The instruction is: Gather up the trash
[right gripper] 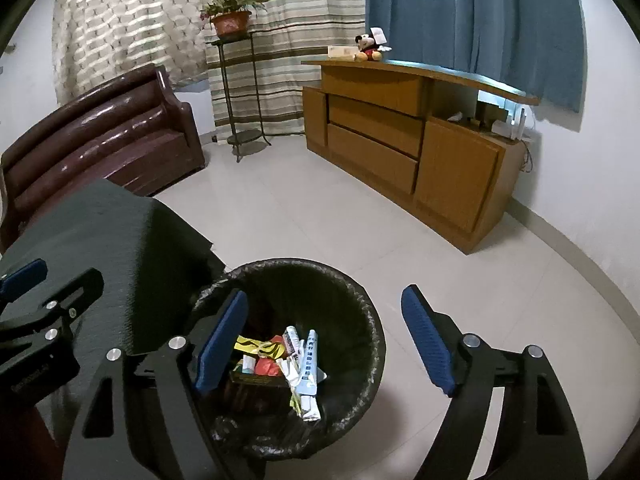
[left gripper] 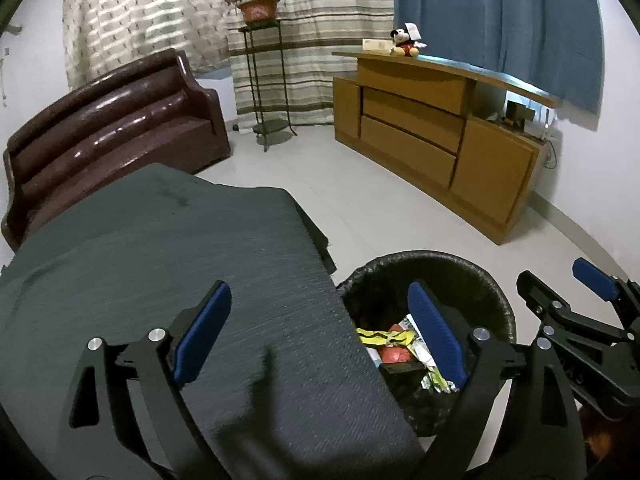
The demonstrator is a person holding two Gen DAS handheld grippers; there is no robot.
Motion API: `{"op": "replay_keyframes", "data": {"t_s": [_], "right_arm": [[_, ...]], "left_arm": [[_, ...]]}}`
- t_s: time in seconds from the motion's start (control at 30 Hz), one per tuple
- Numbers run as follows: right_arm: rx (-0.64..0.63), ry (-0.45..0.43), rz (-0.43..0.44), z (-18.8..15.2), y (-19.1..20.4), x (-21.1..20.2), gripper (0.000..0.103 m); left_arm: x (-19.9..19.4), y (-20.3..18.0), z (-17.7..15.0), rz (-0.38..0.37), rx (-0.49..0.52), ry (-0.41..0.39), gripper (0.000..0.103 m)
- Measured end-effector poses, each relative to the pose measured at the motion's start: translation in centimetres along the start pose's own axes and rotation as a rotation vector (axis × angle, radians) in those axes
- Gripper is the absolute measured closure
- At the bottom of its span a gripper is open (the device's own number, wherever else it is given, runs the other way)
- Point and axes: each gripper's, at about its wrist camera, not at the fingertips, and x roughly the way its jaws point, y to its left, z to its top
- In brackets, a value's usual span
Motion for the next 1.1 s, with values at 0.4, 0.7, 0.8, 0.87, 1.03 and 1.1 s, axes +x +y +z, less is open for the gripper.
{"op": "replay_keyframes", "data": {"t_s": [0.4,0.7,0.8,0.87,1.03,1.1], "right_arm": [[-0.024,-0.027,0.011,-0.8,0.9,-3.9,0.022],[-0.025,-0.066,0.021,-1.3,0.8,-6.9,0.022],[-0.030,-0.079,0.020,-1.6,1.0,-7.7,0.022],[-0.031,-0.093,0.020,-1.7,1.0,-8.4,0.022],[-0.031,-0.113,0.016,-1.8,1.2,-9.2,0.021],[-0.032,-0.116,0.014,-1.9,1.2,-9.3,0.021]], "left_arm": [[-5.6,1.2,-1.3,0.012,-0.009,-0.064,0.011],[-9.0,2.3,-2.4,0.002,-0.033,-0.082,0.011],[-10.1,2.5,-2.7,0.000,-0.035,-0.094,0.011],[-10.7,2.5,-2.9,-0.004,-0.035,-0.101,0.011],[-11.6,2.6,-3.2,-0.011,-0.038,-0.112,0.011],[-11.8,2.7,-3.2,-0.011,-0.040,-0.116,0.011]]}}
